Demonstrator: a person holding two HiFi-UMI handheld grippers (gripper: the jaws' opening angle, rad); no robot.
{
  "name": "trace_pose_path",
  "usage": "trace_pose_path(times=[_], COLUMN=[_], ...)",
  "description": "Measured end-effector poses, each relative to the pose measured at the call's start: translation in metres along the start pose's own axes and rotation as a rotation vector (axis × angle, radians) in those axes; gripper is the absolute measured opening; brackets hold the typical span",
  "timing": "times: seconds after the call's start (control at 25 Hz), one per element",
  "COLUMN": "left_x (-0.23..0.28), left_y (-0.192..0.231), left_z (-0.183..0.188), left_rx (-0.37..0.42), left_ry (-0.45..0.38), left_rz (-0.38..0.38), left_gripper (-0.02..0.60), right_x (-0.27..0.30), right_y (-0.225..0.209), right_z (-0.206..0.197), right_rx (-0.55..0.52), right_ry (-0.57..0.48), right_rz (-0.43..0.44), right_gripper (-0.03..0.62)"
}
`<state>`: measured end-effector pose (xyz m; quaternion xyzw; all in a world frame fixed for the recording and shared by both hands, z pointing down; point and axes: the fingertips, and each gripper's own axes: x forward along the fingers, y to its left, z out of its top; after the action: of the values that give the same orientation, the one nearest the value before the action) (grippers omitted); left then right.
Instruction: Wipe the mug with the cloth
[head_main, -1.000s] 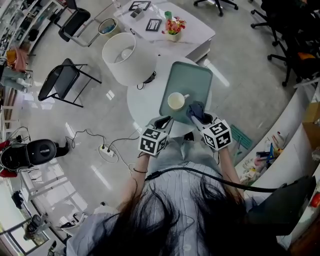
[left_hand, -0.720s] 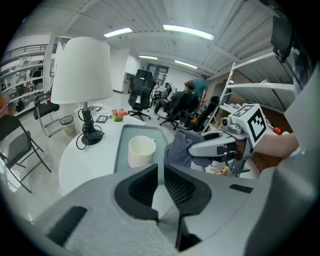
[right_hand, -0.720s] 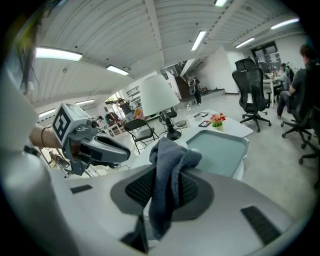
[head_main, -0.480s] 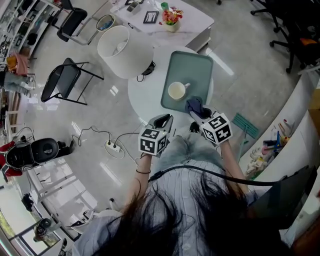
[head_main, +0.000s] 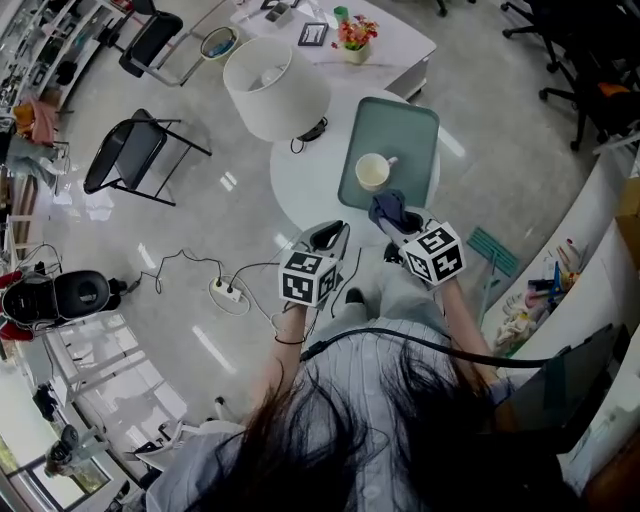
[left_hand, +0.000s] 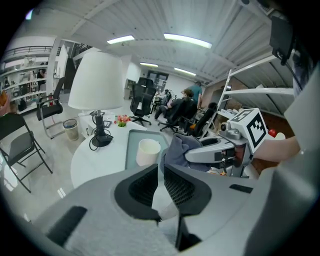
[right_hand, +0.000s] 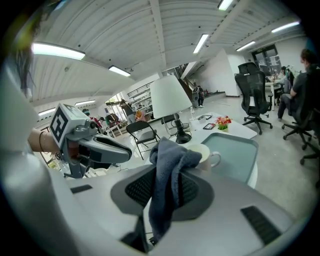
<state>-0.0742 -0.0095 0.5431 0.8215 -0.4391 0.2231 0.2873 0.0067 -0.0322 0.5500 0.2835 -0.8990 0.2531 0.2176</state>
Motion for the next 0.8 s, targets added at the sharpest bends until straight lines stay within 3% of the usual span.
trace_pose_path(times=[0.4, 0.8], left_x=[-0.072, -0.111], left_y=[0.012, -0.007], left_z=[-0.050, -0.094], left_rx=[0.001, 0.023], left_ry=[-0.018, -0.040], left_rz=[-0.025, -0.081], left_gripper=[0.048, 0.048], right_x=[0.003, -0.017], right_y=[0.088, 0.146], right_z=[-0.028, -0.070], right_rx=[0.030, 0.051], right_ry=[-0.018, -0.028], right_rz=[-0.016, -0.047], right_gripper=[0.087, 0.087])
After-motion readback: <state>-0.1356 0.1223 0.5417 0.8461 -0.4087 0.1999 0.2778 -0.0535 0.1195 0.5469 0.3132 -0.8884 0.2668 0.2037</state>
